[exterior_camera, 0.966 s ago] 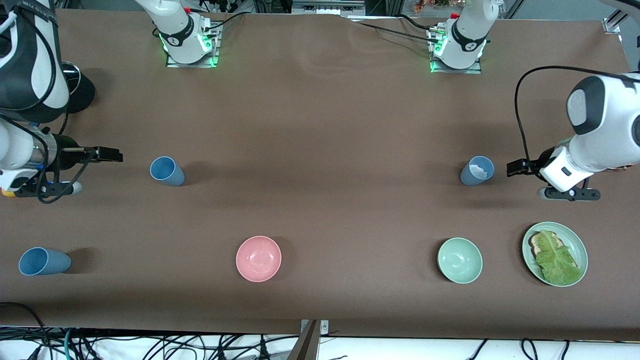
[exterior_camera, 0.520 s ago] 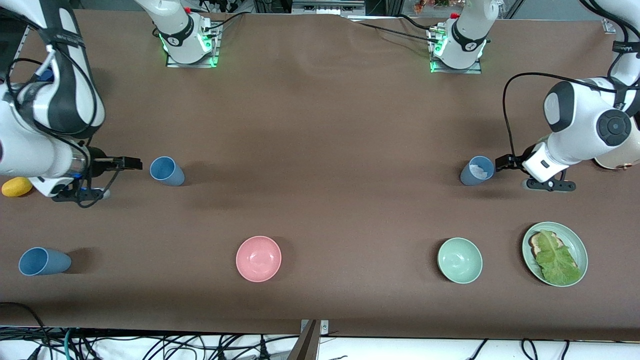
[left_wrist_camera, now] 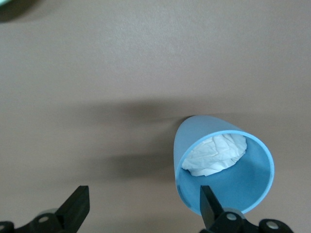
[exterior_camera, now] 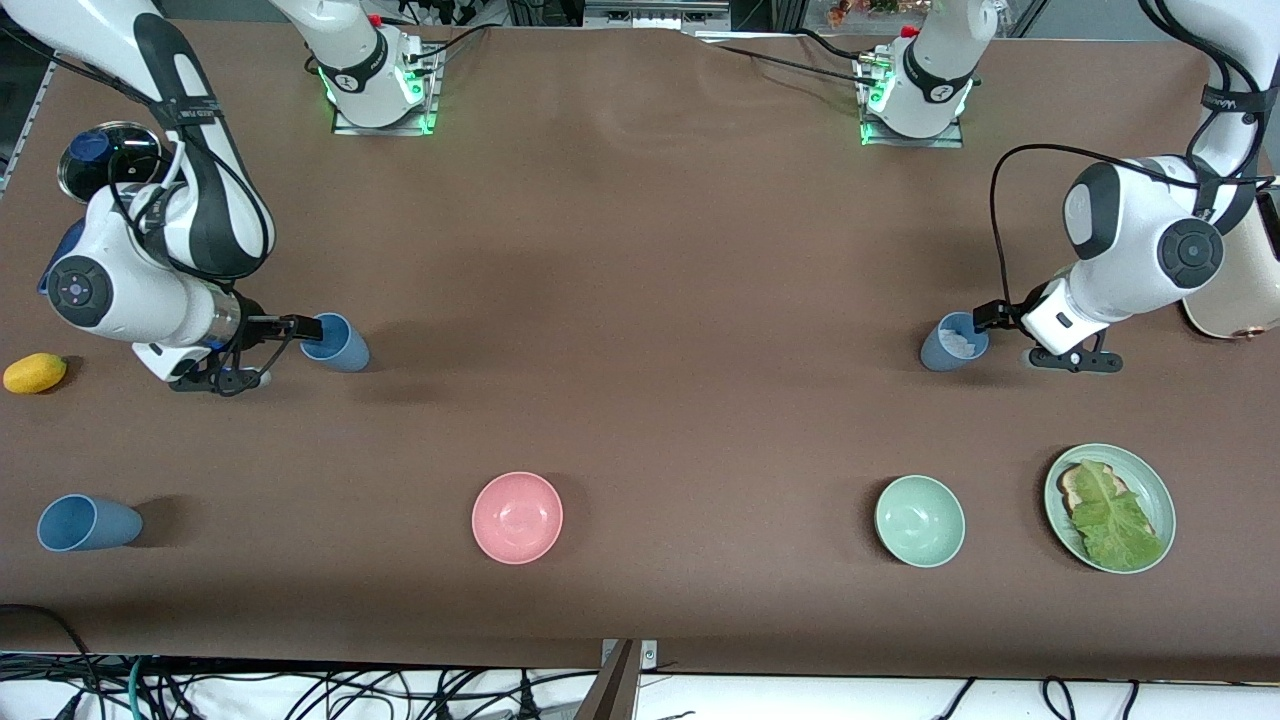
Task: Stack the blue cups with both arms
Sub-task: 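Lower both grippers toward the blue cup in front of each arm, then close the left and right grippers around their blue cups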
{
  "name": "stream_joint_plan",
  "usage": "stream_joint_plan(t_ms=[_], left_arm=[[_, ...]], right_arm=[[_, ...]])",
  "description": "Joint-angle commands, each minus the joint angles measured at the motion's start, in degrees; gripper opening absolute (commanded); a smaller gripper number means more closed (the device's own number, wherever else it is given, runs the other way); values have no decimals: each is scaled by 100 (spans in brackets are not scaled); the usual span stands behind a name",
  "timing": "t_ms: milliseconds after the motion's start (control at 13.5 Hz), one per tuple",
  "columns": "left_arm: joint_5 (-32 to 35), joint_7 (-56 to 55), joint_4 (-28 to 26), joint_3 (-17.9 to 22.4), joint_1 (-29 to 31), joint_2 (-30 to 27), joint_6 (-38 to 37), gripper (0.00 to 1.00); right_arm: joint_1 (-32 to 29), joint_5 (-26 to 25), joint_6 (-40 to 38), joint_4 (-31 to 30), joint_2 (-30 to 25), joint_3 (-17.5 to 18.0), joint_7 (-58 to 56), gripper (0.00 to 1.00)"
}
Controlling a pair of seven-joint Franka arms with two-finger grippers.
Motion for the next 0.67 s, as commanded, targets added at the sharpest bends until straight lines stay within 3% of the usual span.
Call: stream_joint_plan(t_ms=[0,149,223,297,371,594], left_arm=[[21,56,-12,-21,-20,159,92,86],[12,39,32,-29,-38,248,101,68],[12,-31,94,-29,-55,300,101,33],[12,-84,112,-29,-56,318,92,5],[12,-93,147,-38,-56,327,92,0],[-557,-557,323,-239,-56,309,-40,0]], right_arm=[[-41,-51,163,-225,-151,22,-80,100],[-41,-51,233,-225,-89,31,-80,96],[-41,-42,234,-225,-45,31,-80,91],[-41,-42,242,-225,-2,31,-80,84],[-41,-42,234,-225,8,31,-80,71],[-41,-42,225,-216,43,31,-80,37]])
